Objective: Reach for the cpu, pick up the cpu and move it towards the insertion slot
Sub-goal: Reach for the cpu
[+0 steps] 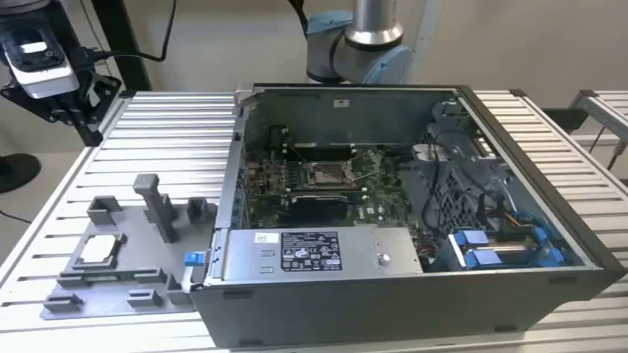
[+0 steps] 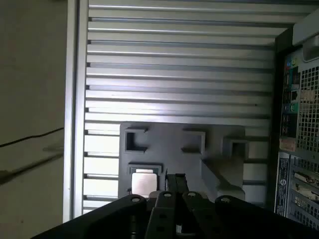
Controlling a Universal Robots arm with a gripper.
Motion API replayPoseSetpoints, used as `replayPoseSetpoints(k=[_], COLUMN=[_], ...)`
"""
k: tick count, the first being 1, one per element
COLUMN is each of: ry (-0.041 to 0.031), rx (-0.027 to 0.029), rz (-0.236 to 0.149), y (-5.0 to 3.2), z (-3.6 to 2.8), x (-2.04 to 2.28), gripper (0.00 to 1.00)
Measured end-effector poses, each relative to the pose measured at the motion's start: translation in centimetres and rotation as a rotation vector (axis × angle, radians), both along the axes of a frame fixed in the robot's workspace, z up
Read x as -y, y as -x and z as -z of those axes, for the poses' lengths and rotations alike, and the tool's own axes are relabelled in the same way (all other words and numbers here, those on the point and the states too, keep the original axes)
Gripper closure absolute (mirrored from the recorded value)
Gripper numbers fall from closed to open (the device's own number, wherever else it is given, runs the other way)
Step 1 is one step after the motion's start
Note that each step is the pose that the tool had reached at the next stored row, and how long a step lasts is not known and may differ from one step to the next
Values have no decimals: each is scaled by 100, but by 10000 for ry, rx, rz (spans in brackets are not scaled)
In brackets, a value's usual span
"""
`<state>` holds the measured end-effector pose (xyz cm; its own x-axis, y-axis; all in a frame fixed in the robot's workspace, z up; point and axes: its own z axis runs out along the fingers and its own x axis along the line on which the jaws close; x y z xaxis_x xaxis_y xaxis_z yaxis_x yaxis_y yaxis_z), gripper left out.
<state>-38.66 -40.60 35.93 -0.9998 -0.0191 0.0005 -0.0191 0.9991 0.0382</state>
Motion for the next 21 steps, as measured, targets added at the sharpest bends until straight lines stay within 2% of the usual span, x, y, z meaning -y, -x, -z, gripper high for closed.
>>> replayPoseSetpoints(k=[14,16,21], ry=[1,0,-3], rx=[-2,-2,-1], rz=[0,0,0], y=[2,48,258], z=[-1,0,8], x=[0,0,21], gripper=[100,100,100])
